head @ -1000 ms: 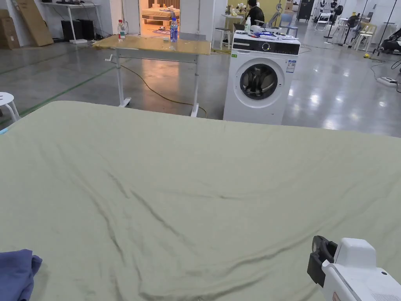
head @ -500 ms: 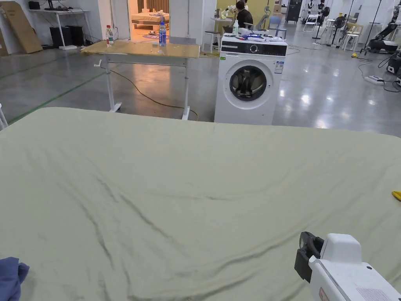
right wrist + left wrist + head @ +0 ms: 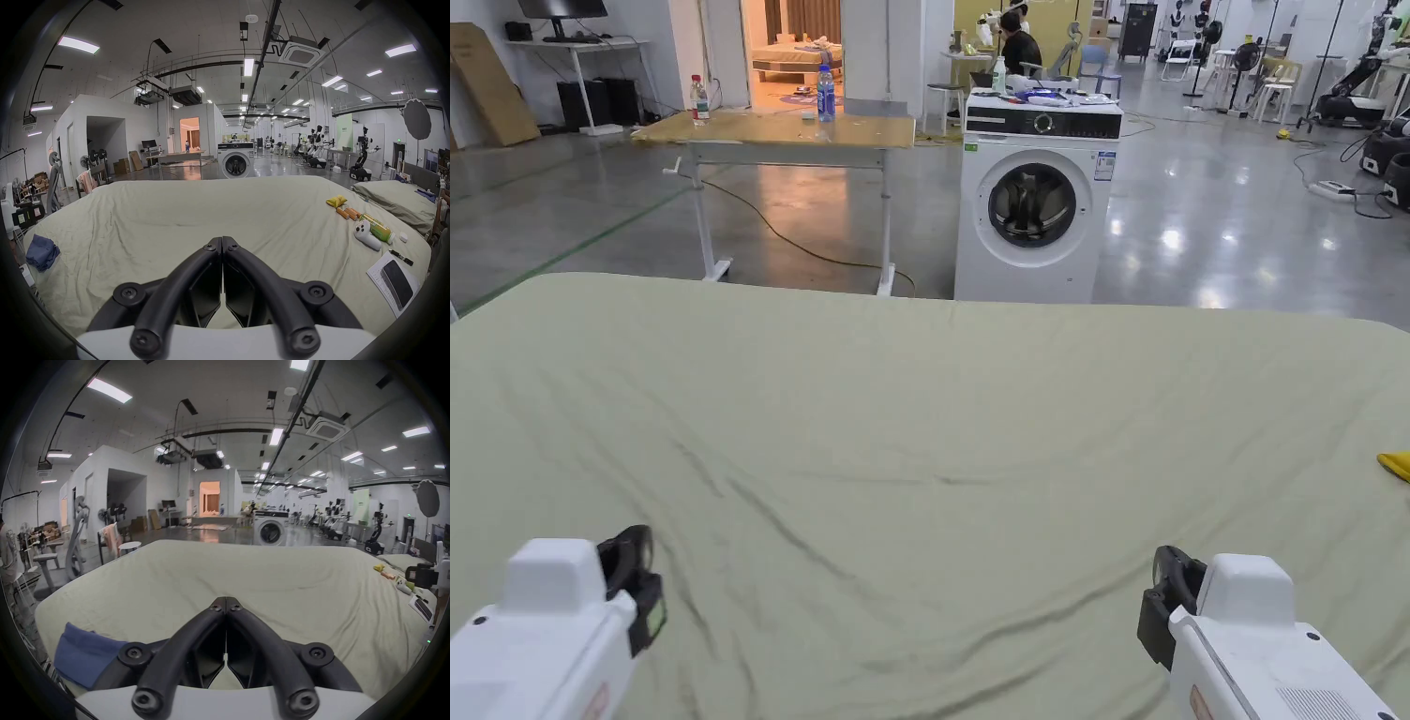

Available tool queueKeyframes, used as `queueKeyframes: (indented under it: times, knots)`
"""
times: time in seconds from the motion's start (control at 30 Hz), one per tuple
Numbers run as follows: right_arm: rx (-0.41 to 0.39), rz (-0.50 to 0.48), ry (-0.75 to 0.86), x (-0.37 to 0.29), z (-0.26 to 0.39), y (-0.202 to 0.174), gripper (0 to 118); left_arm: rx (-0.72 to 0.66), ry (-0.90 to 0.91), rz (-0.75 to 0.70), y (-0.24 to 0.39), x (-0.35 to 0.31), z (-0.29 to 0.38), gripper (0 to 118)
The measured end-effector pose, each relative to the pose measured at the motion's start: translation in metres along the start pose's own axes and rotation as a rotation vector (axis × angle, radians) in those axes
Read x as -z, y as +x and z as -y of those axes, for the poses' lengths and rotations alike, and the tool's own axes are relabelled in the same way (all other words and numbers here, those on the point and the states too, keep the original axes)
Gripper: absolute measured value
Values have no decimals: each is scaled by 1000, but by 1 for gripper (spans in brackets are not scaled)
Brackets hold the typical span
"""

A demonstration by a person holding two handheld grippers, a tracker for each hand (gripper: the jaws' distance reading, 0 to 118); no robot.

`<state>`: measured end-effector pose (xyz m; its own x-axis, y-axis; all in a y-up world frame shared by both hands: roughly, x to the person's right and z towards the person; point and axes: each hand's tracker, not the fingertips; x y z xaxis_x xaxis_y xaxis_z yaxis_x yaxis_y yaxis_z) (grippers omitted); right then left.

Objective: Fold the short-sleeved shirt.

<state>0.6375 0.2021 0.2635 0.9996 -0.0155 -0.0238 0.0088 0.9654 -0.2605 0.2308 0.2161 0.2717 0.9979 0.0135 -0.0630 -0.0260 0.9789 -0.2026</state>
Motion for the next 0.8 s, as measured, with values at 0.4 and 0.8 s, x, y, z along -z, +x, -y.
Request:
queueKeyframes:
  times: [0.4,0.8]
  knots:
    - [-19,33,68,-1,-10,-15,0,57,92,20,77,9,1,0]
    - [-37,52,98,-1,-9,-23,0,45,119,-9,74,5,3,0]
